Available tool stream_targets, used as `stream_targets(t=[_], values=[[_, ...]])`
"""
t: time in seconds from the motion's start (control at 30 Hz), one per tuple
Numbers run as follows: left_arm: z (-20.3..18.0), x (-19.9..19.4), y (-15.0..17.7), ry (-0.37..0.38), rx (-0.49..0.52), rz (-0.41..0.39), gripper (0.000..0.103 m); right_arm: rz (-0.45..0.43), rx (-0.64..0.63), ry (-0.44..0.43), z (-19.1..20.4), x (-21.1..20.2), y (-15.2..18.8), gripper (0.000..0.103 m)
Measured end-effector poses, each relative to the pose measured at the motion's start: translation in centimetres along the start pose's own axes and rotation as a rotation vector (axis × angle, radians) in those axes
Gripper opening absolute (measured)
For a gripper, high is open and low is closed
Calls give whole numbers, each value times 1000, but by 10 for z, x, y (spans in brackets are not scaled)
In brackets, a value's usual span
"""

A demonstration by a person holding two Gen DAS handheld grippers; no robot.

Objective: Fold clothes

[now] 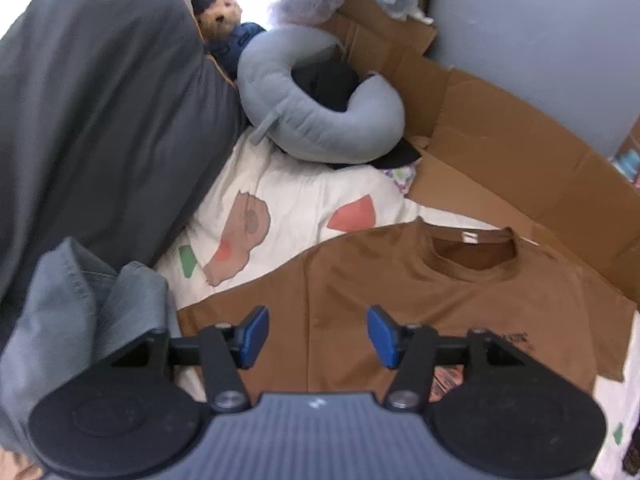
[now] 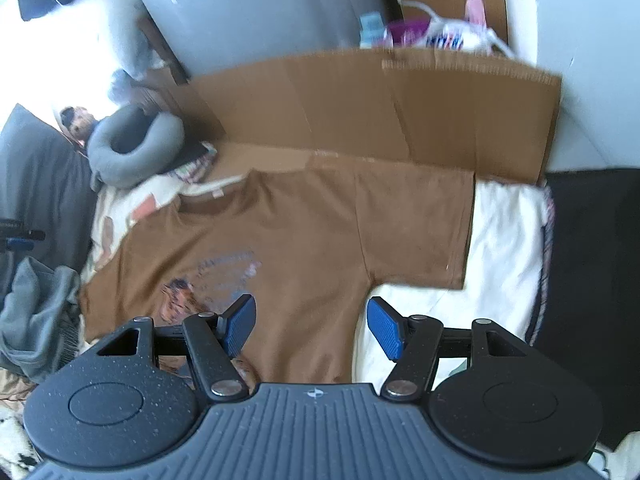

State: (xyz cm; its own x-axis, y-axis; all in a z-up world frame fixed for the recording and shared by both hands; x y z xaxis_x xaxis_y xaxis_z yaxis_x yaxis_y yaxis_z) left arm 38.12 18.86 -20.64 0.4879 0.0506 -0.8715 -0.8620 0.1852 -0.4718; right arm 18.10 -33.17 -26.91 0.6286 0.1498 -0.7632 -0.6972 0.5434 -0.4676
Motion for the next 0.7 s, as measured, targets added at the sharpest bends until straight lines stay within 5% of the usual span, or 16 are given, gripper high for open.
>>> stream_targets(t=[0.23, 0.7], values=[[-2, -75, 18, 19, -29, -11, 69, -22, -7, -32, 11, -66, -22, 68], [-15, -166, 76, 89, -95, 0, 69, -64, -34, -28, 30, -187, -32, 70]])
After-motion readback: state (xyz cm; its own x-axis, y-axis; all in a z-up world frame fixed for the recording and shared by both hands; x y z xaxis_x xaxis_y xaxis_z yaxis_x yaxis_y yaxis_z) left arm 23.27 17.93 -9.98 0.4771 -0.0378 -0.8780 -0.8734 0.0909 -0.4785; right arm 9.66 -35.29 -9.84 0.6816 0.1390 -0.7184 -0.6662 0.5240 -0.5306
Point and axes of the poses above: each gripper's, at about its wrist camera, not at the fingertips, and x roughly the way its jaws point, z to its left, y to its underside, the point moved 5 cm from there along x, roughly the way its jaws point, and after that the axes turned 13 degrees about x, right-handed, at the moved point
